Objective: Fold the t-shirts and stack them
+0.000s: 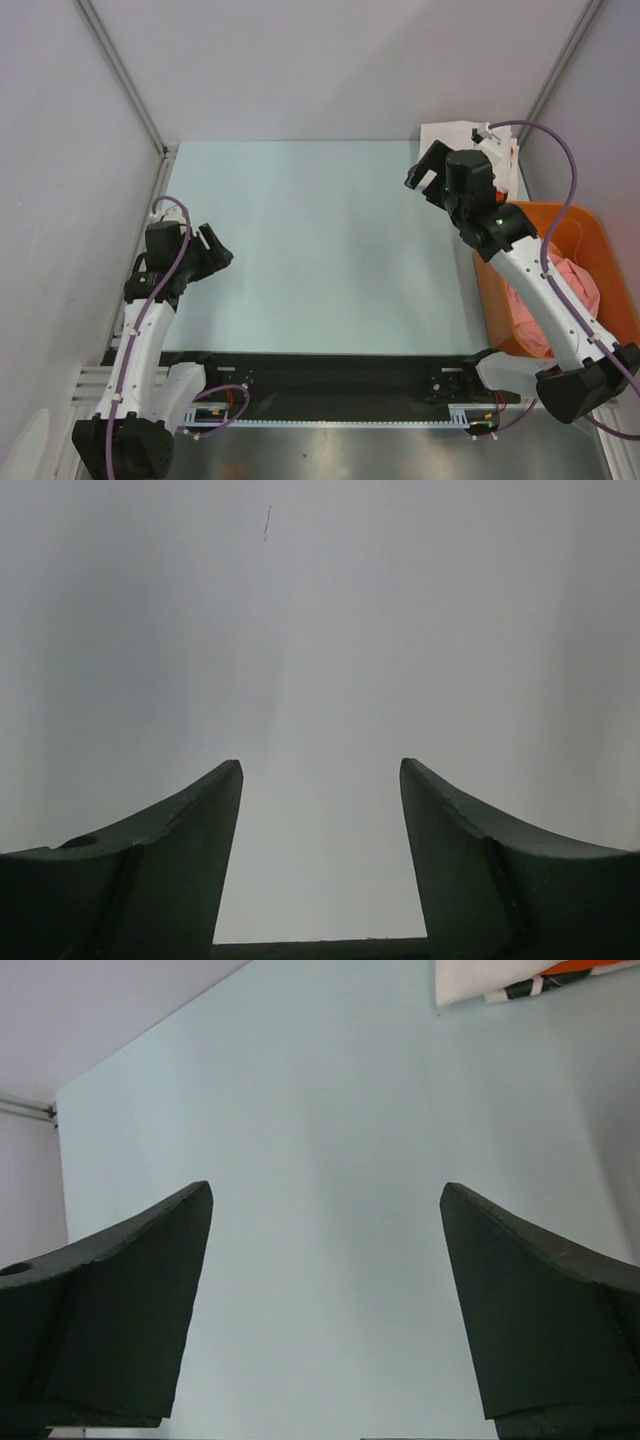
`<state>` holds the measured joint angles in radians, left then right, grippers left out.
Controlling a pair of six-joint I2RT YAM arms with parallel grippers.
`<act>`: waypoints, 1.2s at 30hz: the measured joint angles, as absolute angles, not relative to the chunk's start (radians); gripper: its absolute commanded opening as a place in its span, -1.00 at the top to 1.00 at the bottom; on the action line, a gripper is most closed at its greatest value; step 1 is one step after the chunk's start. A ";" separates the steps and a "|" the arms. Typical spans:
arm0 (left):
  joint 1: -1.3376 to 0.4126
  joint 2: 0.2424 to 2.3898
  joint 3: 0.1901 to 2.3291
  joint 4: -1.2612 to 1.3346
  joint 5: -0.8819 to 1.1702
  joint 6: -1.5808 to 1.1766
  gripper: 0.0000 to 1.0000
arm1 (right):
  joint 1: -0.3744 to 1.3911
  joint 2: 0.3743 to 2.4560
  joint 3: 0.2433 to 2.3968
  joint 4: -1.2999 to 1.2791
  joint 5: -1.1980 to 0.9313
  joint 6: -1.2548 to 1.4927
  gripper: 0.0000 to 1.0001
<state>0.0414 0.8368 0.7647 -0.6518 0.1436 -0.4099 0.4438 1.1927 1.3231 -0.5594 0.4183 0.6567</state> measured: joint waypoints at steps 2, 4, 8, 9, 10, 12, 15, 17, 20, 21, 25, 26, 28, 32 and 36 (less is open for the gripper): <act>0.033 0.842 0.765 -0.652 0.143 -0.410 -0.41 | 0.444 1.198 1.345 -0.564 0.405 0.665 -0.99; 0.023 0.845 0.765 -0.652 0.143 -0.410 -0.41 | 0.442 1.189 1.341 -0.561 0.400 0.680 -0.99; 0.011 0.846 0.765 -0.652 0.140 -0.410 -0.41 | 0.389 1.133 1.276 -0.523 0.364 0.739 -0.99; 0.002 0.846 0.765 -0.651 0.138 -0.410 -0.41 | 0.358 1.126 1.269 -0.519 0.358 0.751 -0.99; -0.009 0.847 0.765 -0.652 0.138 -0.410 -0.41 | 0.326 1.116 1.259 -0.509 0.345 0.775 -0.99; -0.025 0.851 0.765 -0.652 0.138 -0.410 -0.41 | 0.280 1.103 1.247 -0.492 0.325 0.815 -0.99; -0.034 0.857 0.765 -0.652 0.135 -0.410 -0.41 | 0.258 1.087 1.216 -0.465 0.294 0.847 -0.99; -0.034 0.858 0.765 -0.652 0.134 -0.410 -0.41 | 0.258 1.079 1.182 -0.450 0.268 0.861 -0.99; -0.034 0.858 0.765 -0.652 0.134 -0.410 -0.41 | 0.244 1.078 1.145 -0.453 0.224 0.872 -0.99; -0.035 0.858 0.765 -0.652 0.134 -0.410 -0.41 | 0.233 1.080 1.142 -0.458 0.212 0.876 -0.99; -0.035 0.860 0.765 -0.652 0.130 -0.410 -0.41 | 0.212 1.078 1.142 -0.454 0.189 0.887 -1.00; -0.035 0.860 0.765 -0.652 0.129 -0.410 -0.41 | 0.212 1.078 1.142 -0.451 0.187 0.889 -0.99; -0.035 0.860 0.765 -0.652 0.126 -0.410 -0.41 | 0.212 1.078 1.142 -0.446 0.178 0.895 -0.99; -0.039 0.860 0.765 -0.652 0.122 -0.410 -0.41 | 0.212 1.078 1.142 -0.443 0.167 0.902 -1.00; -0.044 0.859 0.765 -0.652 0.115 -0.410 -0.41 | 0.211 1.073 1.142 -0.455 0.189 0.907 -0.99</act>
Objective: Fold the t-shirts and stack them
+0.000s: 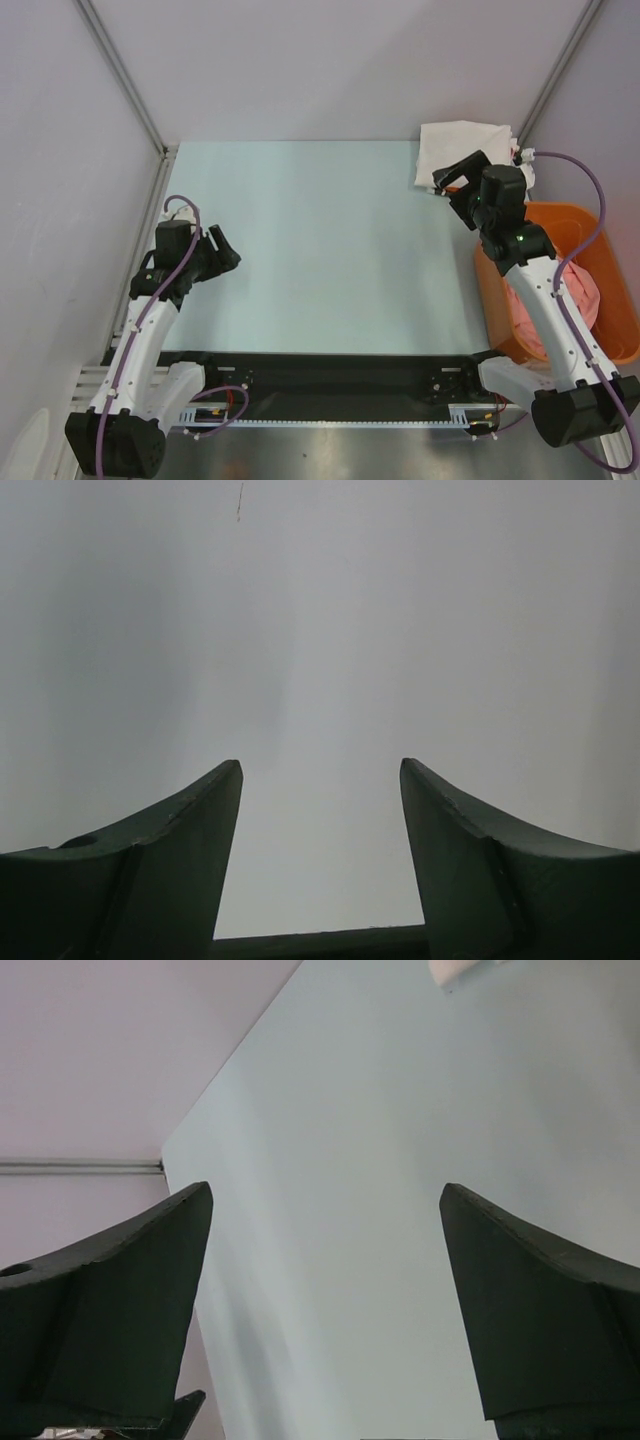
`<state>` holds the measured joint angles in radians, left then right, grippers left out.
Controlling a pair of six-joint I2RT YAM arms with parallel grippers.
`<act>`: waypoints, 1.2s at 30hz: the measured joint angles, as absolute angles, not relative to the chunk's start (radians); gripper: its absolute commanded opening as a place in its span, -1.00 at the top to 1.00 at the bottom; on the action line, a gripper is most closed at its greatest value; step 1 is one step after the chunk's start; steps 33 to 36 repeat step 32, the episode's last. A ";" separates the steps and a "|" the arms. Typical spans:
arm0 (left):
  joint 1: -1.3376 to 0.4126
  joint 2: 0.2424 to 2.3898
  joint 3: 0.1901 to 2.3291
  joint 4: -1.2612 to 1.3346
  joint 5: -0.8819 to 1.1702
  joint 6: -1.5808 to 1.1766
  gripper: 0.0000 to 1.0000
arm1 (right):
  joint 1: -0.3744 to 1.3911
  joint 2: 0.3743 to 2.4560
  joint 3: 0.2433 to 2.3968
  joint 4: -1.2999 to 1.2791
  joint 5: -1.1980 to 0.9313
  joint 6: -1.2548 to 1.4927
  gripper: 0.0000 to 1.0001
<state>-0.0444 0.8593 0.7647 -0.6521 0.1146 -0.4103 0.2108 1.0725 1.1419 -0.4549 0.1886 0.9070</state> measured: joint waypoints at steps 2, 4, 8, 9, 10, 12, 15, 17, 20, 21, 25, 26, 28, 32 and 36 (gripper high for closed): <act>-0.049 0.859 0.765 -0.652 0.111 -0.410 -0.41 | 0.211 1.066 1.142 -0.471 0.215 0.910 -0.99; -0.054 0.857 0.765 -0.652 0.107 -0.410 -0.42 | 0.211 1.060 1.142 -0.493 0.250 0.914 -0.99; -0.059 0.857 0.765 -0.652 0.107 -0.411 -0.42 | 0.211 1.056 1.145 -0.537 0.316 0.929 -0.99; -0.059 0.856 0.765 -0.652 0.107 -0.410 -0.42 | 0.211 1.056 1.145 -0.550 0.331 0.935 -0.99; -0.059 0.857 0.765 -0.652 0.107 -0.410 -0.42 | 0.212 1.056 1.145 -0.559 0.340 0.940 -0.99; -0.059 0.857 0.765 -0.652 0.107 -0.410 -0.42 | 0.212 1.056 1.145 -0.570 0.353 0.947 -0.99; -0.059 0.857 0.765 -0.652 0.107 -0.410 -0.42 | 0.212 1.056 1.145 -0.575 0.362 0.951 -0.99; -0.059 0.856 0.765 -0.652 0.107 -0.410 -0.42 | 0.212 1.057 1.145 -0.575 0.365 0.951 -0.99; -0.059 0.857 0.765 -0.652 0.107 -0.411 -0.42 | 0.212 1.058 1.145 -0.575 0.368 0.951 -0.99; -0.059 0.856 0.765 -0.652 0.107 -0.410 -0.42 | 0.212 1.058 1.145 -0.574 0.369 0.951 -0.99; -0.059 0.857 0.765 -0.652 0.107 -0.410 -0.41 | 0.212 1.058 1.144 -0.566 0.366 0.949 -0.99; -0.059 0.857 0.765 -0.652 0.107 -0.410 -0.42 | 0.212 1.057 1.142 -0.560 0.364 0.949 -0.99; -0.059 0.857 0.765 -0.652 0.107 -0.410 -0.42 | 0.208 1.052 1.128 -0.535 0.354 0.942 -0.99; -0.059 0.857 0.765 -0.652 0.107 -0.410 -0.42 | 0.196 1.034 1.082 -0.495 0.326 0.931 -0.99; -0.059 0.857 0.765 -0.652 0.107 -0.410 -0.42 | 0.196 1.034 1.082 -0.495 0.326 0.931 -0.99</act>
